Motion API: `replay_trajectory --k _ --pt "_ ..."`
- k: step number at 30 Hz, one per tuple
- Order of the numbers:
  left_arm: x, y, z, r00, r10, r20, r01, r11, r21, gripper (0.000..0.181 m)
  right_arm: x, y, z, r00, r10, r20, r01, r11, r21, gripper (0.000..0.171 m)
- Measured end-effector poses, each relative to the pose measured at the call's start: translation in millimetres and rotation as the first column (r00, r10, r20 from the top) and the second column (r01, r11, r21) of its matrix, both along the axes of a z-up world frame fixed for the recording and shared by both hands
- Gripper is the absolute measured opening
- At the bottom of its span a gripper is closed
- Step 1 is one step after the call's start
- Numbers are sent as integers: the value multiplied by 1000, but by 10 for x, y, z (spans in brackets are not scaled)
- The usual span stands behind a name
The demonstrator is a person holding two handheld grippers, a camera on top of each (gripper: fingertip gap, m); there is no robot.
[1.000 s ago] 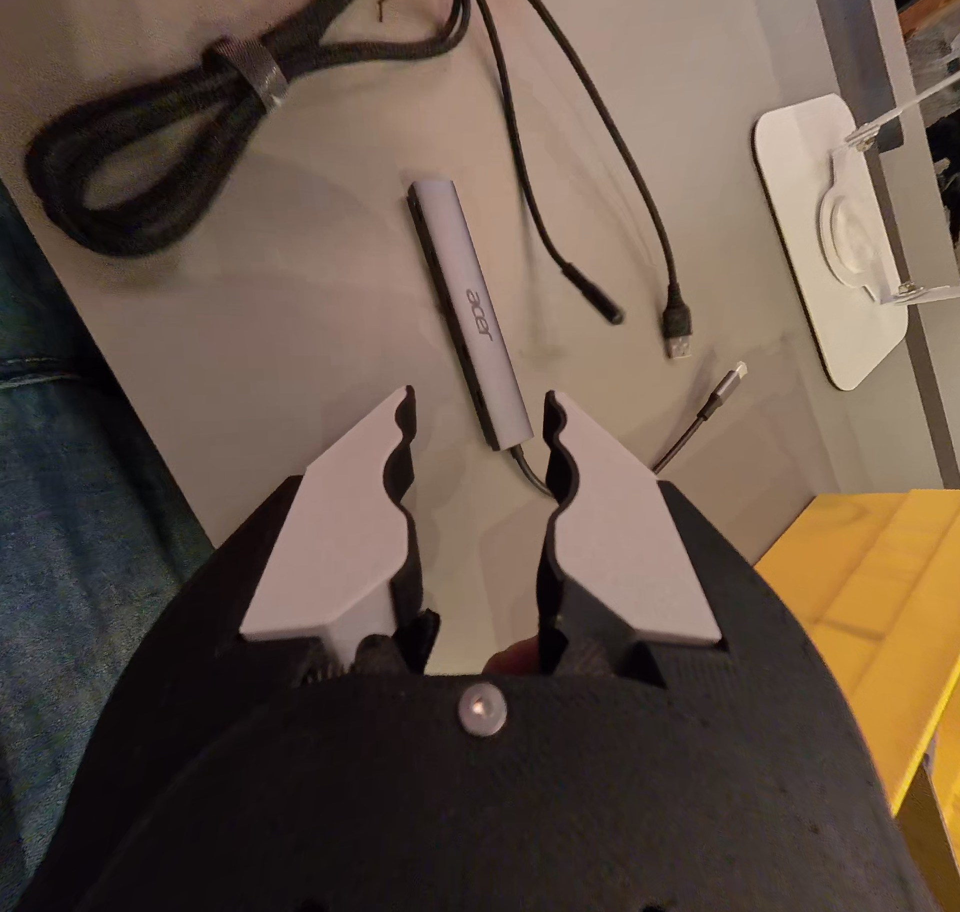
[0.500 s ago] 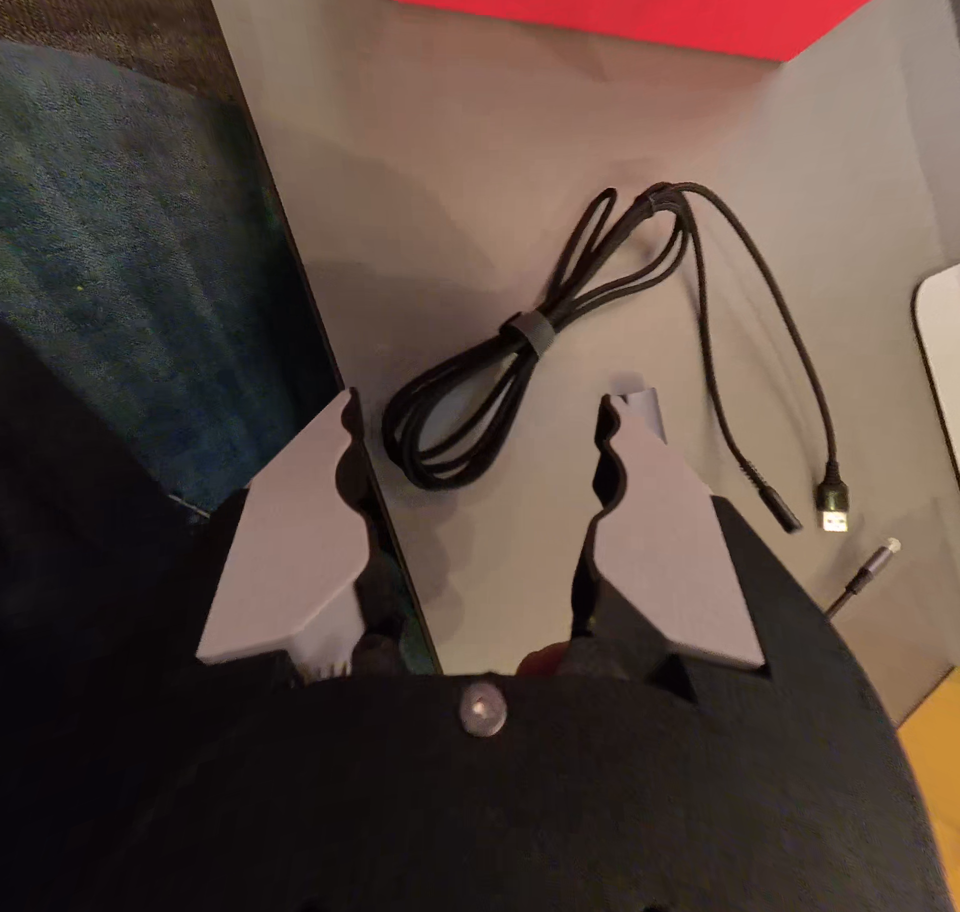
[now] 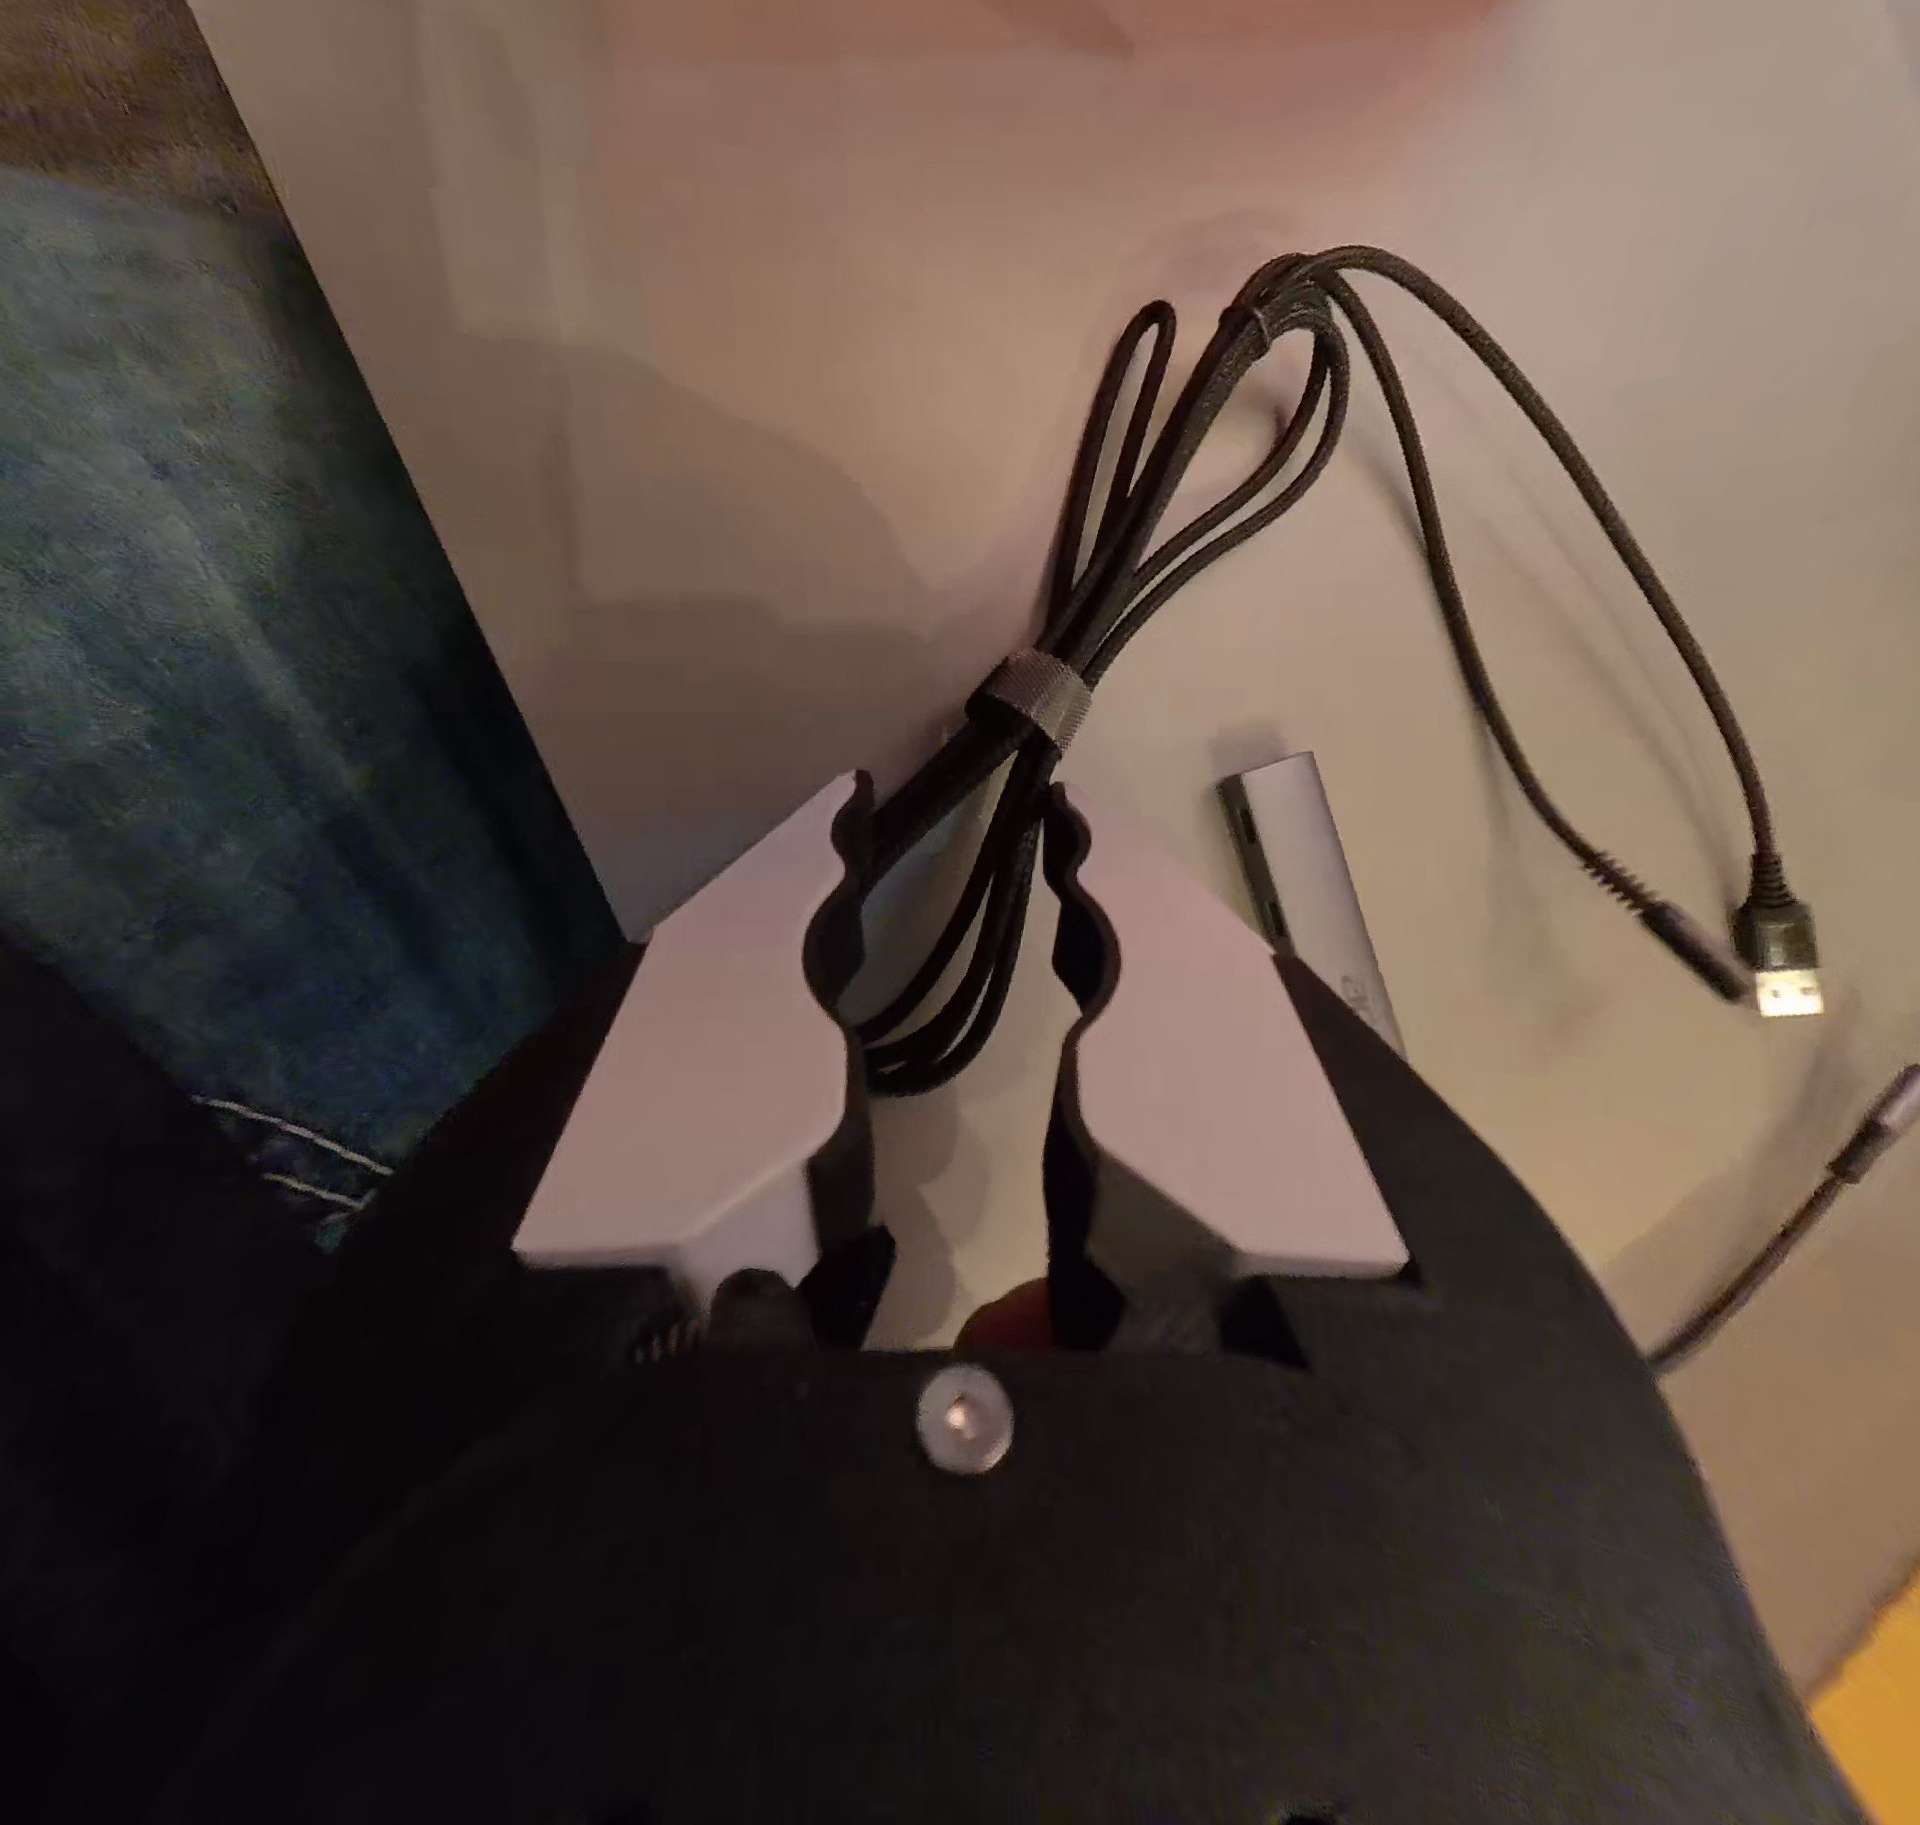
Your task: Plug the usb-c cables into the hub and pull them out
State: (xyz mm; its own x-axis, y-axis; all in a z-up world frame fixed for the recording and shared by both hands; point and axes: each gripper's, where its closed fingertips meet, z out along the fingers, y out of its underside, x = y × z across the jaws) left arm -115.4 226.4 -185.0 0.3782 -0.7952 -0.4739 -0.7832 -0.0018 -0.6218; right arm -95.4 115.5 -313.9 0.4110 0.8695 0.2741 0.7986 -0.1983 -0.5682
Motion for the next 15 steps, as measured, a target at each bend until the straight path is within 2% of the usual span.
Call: replay_trajectory --k 3,8,9,10,11,15 --pt "36 -39 -50 1000 -22 -18 22 1000 -11 24 -34 -36 9 999 -2 -54 -1 999 -50 27" --pt "88 -105 -178 995 -55 -78 53 998 -26 24 -63 -39 28 997 37 -71 -40 999 -37 28" --pt "101 -113 -208 995 -58 -84 56 998 -32 24 -101 -68 15 995 60 -81 -63 997 -42 33" --pt "115 -120 -236 994 -62 -89 59 998 -38 24 -148 -99 6 992 84 -95 -88 995 -41 51" --pt "132 -127 -263 993 -66 -94 62 997 -44 25 -182 -124 -2 990 99 -100 -104 994 -39 61" --pt "242 -120 -343 993 -76 -86 72 996 -60 25 -218 -140 100 985 127 -113 -127 992 5 61"
